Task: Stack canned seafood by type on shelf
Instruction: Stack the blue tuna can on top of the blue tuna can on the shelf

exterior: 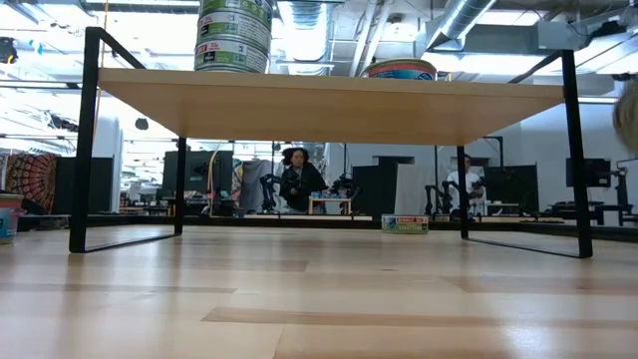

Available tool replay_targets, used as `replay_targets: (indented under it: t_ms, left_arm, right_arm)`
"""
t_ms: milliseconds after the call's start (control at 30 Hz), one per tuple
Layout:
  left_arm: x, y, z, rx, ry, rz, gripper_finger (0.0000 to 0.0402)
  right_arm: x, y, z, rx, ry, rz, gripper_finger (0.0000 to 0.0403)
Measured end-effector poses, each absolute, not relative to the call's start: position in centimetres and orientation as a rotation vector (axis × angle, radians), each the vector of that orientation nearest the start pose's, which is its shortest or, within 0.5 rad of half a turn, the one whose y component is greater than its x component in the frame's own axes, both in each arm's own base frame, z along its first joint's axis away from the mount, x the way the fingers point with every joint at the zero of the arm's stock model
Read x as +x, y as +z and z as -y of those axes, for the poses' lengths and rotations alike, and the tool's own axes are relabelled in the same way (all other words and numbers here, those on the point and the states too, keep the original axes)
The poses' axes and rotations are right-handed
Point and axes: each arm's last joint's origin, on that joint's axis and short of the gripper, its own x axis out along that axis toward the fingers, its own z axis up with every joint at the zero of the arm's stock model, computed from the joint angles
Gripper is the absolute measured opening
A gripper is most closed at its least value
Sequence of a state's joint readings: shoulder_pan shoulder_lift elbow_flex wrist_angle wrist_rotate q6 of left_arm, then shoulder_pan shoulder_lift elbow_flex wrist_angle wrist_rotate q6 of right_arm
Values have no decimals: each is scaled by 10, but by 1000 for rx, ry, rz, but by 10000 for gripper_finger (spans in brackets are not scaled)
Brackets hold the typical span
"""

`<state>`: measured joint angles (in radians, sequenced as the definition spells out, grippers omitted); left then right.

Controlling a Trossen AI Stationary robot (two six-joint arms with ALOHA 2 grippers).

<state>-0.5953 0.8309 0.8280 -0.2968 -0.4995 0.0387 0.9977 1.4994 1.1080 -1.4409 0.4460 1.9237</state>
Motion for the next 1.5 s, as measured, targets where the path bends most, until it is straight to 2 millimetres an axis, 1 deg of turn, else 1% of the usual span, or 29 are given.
replay_targets:
  t_ms: [67,133,200,233,300,433,567,767,967,1100,1167,1233,1367,1500]
  left_arm:
    - [154,330,87,193,-100,-254,210]
    - [154,330,87,186,-100,-254,210]
    - [154,330,88,183,-105,-254,210]
    - [154,330,88,183,-109,-254,210]
    - [154,330,88,182,-116,-254,210]
    - [153,330,88,176,-127,-257,210]
    - [154,330,88,175,-127,-257,210]
    - [154,330,88,167,-127,-257,210]
    - [154,331,89,173,-149,-252,210]
    - [151,332,90,184,-164,-239,210]
    - [149,333,91,184,-175,-230,210]
    - [146,335,93,194,-206,-215,210]
    - [141,341,100,221,-355,-146,210]
    - [137,345,109,241,-490,-94,210]
  right_arm:
    - [136,258,-180,376,-903,-1006,215]
    - [144,268,-175,348,-890,-967,215]
    - [155,271,-168,308,-849,-926,216]
    - [160,273,-163,297,-872,-924,217]
    - [170,276,-152,255,-896,-944,219]
    - [184,278,-138,219,-910,-985,218]
    - [192,281,-129,227,-935,-982,218]
    - [204,290,-114,242,-993,-887,218]
    - [219,309,-98,179,-1013,-757,218]
    - [226,327,-91,111,-994,-725,218]
    - [229,335,-91,59,-962,-703,218]
    - [235,339,-96,11,-891,-684,220]
    - [254,341,-117,-96,-682,-645,225]
    - [273,343,-133,-276,-530,-603,224]
